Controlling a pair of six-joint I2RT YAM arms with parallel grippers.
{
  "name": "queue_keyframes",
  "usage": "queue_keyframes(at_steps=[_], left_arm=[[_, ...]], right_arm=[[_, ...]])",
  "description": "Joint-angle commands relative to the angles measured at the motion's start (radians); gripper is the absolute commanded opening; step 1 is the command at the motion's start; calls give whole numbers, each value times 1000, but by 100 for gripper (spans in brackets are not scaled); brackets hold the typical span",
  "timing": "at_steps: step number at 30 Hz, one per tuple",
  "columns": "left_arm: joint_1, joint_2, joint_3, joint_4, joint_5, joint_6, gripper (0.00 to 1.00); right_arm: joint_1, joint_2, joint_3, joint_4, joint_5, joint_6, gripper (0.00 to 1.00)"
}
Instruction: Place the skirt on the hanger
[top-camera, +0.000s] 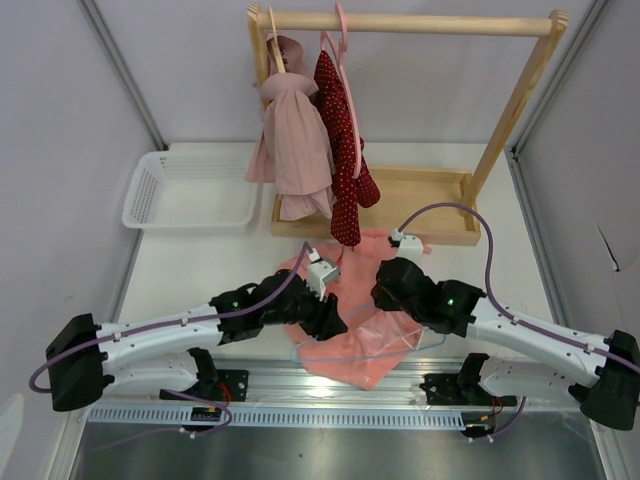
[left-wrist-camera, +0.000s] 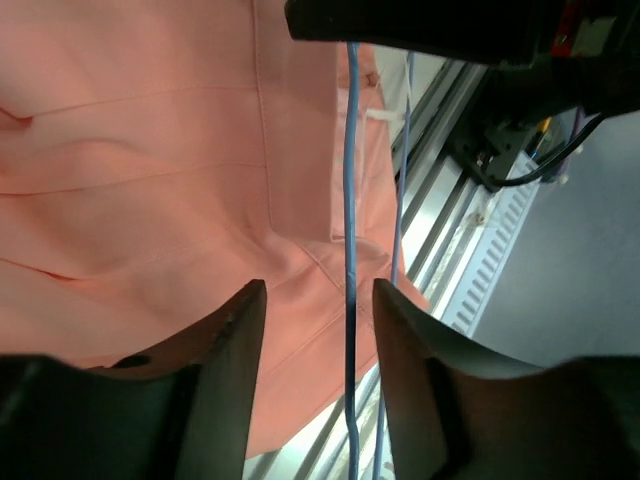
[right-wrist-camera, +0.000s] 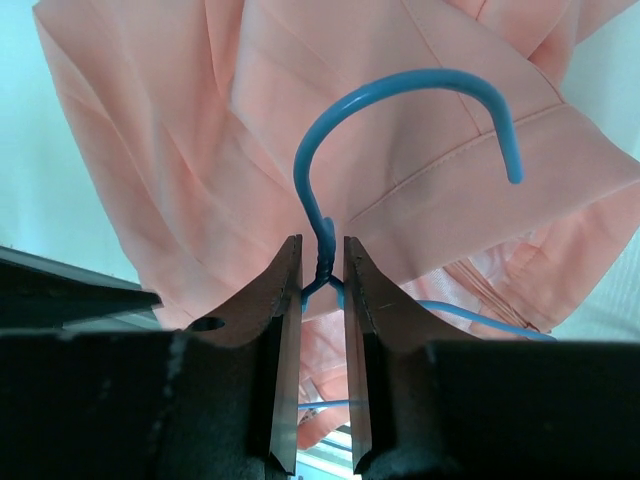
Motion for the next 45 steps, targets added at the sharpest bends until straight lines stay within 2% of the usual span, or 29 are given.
queue_keyframes(at_steps=[1, 4, 9, 15, 18, 24, 30, 36, 43, 45], left_arm=[[-6, -92, 52, -31, -61, -3, 63], [-6, -167, 71, -68, -105, -12, 71], [-6, -288, 94, -201, -219, -44, 72], [-6, -368, 72, -313, -348, -121, 66], [-4, -367, 45, -307, -362, -152, 64], [-4, -287, 30, -222, -345, -172, 60], [-3, -144, 11, -73, -248, -193, 57], [-27, 3, 19, 54, -135, -199, 61], [-121, 150, 63, 119, -150, -218, 62], [-143, 189, 78, 113, -205, -221, 62]], right_arm=[[2, -29, 8, -11, 13, 20, 0], [2, -35, 5, -13, 15, 20, 0], [5, -78, -21, -2, 4, 20, 0], [8, -132, -50, -9, -5, 24, 0], [11, -182, -70, -3, -10, 22, 0], [16, -282, -95, -23, -19, 28, 0], [21, -386, -125, -16, -22, 42, 0], [22, -409, -129, -31, -14, 51, 0], [22, -411, -129, -32, -7, 56, 0], [22, -411, -129, -34, -7, 56, 0]])
